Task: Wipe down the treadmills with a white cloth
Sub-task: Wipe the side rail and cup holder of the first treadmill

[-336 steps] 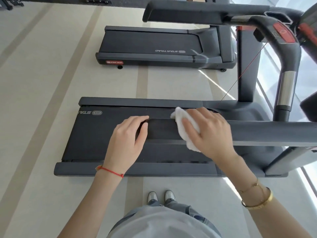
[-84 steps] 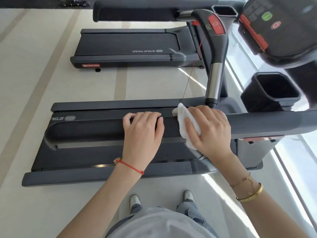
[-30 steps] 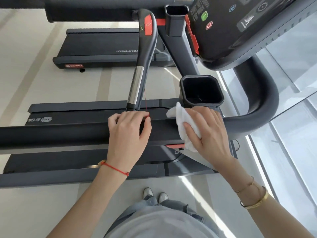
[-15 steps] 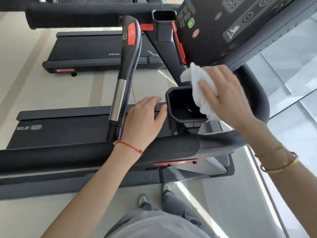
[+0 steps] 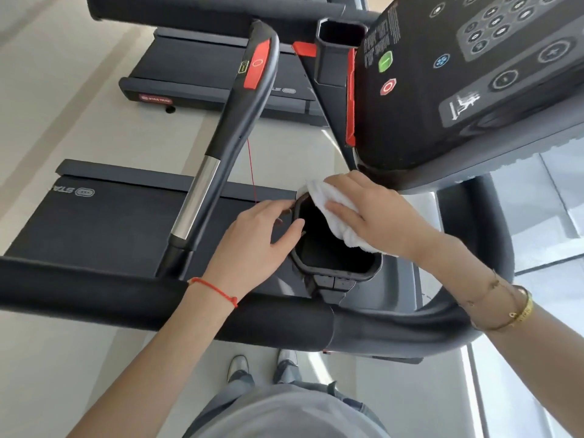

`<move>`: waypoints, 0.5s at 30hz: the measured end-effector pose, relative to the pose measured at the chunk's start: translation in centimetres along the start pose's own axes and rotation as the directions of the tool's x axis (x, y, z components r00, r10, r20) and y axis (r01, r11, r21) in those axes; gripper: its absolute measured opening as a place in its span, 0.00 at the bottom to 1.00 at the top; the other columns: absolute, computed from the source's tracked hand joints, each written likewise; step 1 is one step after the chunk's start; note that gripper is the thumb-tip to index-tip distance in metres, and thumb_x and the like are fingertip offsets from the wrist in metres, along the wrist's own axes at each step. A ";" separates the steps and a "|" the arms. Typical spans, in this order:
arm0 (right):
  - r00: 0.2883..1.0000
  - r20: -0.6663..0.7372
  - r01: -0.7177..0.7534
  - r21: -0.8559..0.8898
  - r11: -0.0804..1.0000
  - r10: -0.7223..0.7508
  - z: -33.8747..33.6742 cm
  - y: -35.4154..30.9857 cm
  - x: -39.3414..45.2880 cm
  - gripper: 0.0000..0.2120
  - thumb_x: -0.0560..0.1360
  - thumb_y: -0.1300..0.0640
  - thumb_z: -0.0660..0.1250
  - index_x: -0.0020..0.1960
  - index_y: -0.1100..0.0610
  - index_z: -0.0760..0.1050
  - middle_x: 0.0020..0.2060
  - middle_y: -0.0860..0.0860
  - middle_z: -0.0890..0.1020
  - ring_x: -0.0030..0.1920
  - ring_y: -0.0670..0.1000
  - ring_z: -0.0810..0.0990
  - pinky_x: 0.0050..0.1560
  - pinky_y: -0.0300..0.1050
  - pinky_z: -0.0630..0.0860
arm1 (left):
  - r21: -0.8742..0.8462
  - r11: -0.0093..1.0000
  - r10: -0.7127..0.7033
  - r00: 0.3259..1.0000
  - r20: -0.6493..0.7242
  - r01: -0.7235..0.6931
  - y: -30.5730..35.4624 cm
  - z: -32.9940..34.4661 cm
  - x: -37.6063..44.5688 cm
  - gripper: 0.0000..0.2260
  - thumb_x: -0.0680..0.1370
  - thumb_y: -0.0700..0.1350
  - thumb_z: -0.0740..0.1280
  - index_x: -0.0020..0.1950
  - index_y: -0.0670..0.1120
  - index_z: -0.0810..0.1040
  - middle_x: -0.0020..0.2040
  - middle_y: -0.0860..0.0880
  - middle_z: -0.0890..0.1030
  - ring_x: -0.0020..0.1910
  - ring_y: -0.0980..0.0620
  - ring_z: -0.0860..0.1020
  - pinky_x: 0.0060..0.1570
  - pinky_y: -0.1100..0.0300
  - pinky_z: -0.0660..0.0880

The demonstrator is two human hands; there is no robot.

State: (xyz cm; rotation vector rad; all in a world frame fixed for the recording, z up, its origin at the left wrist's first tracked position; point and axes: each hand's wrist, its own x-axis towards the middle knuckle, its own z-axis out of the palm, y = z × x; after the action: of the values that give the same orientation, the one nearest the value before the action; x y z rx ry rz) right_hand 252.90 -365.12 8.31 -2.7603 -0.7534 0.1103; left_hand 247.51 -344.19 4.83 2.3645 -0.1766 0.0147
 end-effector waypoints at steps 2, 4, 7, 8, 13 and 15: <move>0.999 -0.020 0.027 -0.096 0.995 -0.029 0.3 -0.4 0.6 0.18 0.82 0.47 0.55 0.69 0.53 0.67 0.58 0.52 0.74 0.49 0.57 0.78 0.46 0.52 0.75 | -0.012 1.000 -0.006 1.000 0.010 0.006 0.0 0.1 0.1 0.21 0.78 0.59 0.58 0.67 0.52 0.75 0.56 0.58 0.79 0.53 0.62 0.77 0.55 0.55 0.77; 0.994 -0.020 0.100 -0.175 0.979 -0.105 0.7 -1.3 1.9 0.17 0.82 0.48 0.55 0.69 0.52 0.66 0.58 0.51 0.73 0.50 0.56 0.77 0.44 0.52 0.76 | -0.024 1.000 -0.013 1.000 -0.003 0.013 -0.1 0.2 0.2 0.20 0.79 0.58 0.59 0.67 0.50 0.75 0.55 0.57 0.79 0.52 0.61 0.77 0.55 0.54 0.77; 0.984 -0.007 0.175 -0.183 0.967 -0.180 1.2 -2.1 2.8 0.17 0.82 0.50 0.58 0.69 0.51 0.67 0.60 0.50 0.72 0.51 0.54 0.77 0.43 0.52 0.76 | -0.031 0.999 -0.020 1.000 -0.013 0.020 -0.2 0.3 0.1 0.20 0.79 0.58 0.60 0.65 0.49 0.76 0.55 0.55 0.80 0.52 0.60 0.77 0.56 0.54 0.77; 0.985 -0.013 0.167 -0.163 0.972 -0.171 1.3 -2.0 2.6 0.17 0.82 0.49 0.57 0.69 0.51 0.67 0.60 0.50 0.72 0.51 0.54 0.77 0.43 0.52 0.76 | -0.031 0.999 -0.020 1.000 -0.009 0.019 -0.2 0.3 0.1 0.20 0.79 0.58 0.60 0.66 0.49 0.76 0.55 0.56 0.80 0.52 0.60 0.77 0.56 0.54 0.77; 0.997 -0.068 0.015 -0.192 0.981 -0.028 0.8 -1.3 -0.1 0.21 0.82 0.46 0.52 0.71 0.53 0.64 0.59 0.52 0.72 0.54 0.56 0.77 0.50 0.50 0.76 | -0.014 1.000 0.002 1.000 0.012 -0.002 -0.2 0.0 -0.1 0.21 0.79 0.58 0.59 0.68 0.50 0.74 0.57 0.57 0.79 0.53 0.61 0.77 0.55 0.54 0.77; 0.995 -0.087 -0.065 -0.208 0.976 0.048 0.7 -1.5 -1.6 0.24 0.80 0.47 0.50 0.73 0.56 0.62 0.61 0.54 0.71 0.56 0.56 0.76 0.53 0.46 0.74 | 0.001 1.000 0.018 1.000 0.025 -0.018 -0.2 -0.2 -0.2 0.21 0.80 0.58 0.58 0.69 0.51 0.73 0.58 0.56 0.78 0.55 0.59 0.77 0.56 0.54 0.77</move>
State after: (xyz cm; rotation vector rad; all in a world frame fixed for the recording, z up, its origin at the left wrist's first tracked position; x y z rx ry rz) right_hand 250.69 -364.51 8.07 -2.9664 -0.7015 -0.0751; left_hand 247.38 -343.91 4.81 2.3651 -0.2094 -0.0058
